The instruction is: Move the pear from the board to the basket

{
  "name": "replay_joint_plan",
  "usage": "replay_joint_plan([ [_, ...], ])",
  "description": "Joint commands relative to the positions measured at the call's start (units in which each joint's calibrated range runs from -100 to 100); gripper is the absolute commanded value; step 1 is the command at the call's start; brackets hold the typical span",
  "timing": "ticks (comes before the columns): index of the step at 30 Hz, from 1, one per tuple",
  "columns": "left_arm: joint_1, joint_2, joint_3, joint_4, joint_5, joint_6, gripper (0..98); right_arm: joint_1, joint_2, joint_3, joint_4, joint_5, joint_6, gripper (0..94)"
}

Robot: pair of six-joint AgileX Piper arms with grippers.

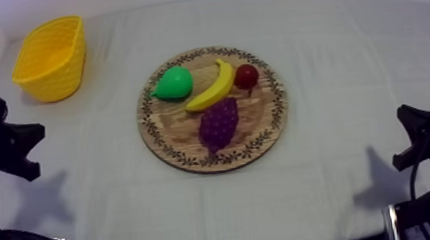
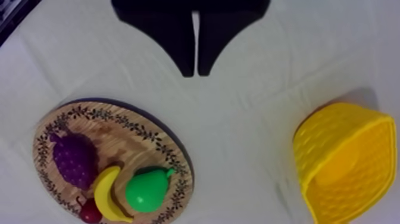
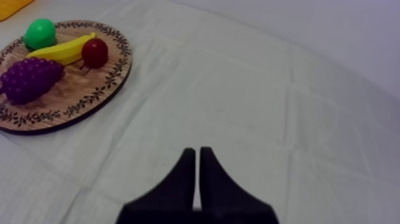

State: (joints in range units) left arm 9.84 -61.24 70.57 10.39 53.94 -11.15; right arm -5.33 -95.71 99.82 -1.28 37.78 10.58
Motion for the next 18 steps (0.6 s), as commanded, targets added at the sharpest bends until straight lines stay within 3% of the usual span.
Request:
replay_joint_plan([
  [1, 0.1, 7.7, -6.8, -0.28, 2.1, 1.0, 0.0, 0.0, 0.0, 0.0, 0.0, 0.0, 0.1, 0.4],
  [8, 1.9, 21.6, -22.3, -2.00, 8.9, 5.4, 0.0, 0.0, 0.0, 0.0, 0.0, 0.0, 0.1, 0.4],
  [18, 4.0, 40.1, -37.8, -2.64, 13.7, 14.2, 0.0, 0.0, 0.0, 0.0, 0.0, 0.0, 0.1, 0.4],
])
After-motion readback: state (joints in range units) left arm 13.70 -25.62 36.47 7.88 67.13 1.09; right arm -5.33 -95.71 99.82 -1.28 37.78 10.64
